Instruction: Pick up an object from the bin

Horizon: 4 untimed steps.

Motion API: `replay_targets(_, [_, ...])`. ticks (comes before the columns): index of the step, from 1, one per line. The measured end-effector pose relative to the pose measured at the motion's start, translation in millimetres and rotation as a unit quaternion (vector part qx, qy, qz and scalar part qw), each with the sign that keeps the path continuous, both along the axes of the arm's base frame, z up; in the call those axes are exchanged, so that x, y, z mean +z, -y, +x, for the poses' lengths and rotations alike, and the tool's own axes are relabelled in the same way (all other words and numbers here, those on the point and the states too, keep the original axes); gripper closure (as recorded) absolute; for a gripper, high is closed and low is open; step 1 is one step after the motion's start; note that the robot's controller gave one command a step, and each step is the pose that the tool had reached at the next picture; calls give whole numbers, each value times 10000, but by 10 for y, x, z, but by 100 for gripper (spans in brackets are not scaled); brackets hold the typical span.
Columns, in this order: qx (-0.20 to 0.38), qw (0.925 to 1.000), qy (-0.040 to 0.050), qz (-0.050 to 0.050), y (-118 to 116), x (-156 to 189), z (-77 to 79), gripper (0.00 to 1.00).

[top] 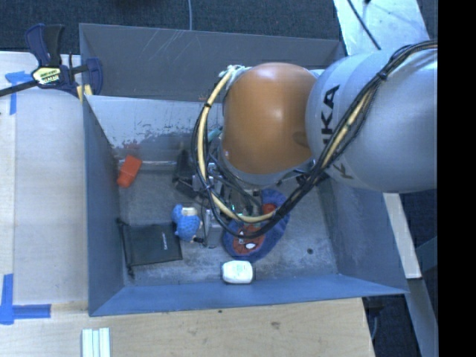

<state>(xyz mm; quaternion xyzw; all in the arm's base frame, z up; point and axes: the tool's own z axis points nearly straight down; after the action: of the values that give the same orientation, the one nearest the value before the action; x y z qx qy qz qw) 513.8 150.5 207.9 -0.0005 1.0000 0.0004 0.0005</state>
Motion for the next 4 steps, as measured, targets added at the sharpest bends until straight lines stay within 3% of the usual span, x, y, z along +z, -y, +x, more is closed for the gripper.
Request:
replay_targets(1, [-564,9984,-25,26,-151,-1389,277,0])
replay_targets(2, [-605,9982,15,4,-103,-1367,309,100])
replay_targets(4, [-479,9989,-15,-4,-5,-1357,242,100])
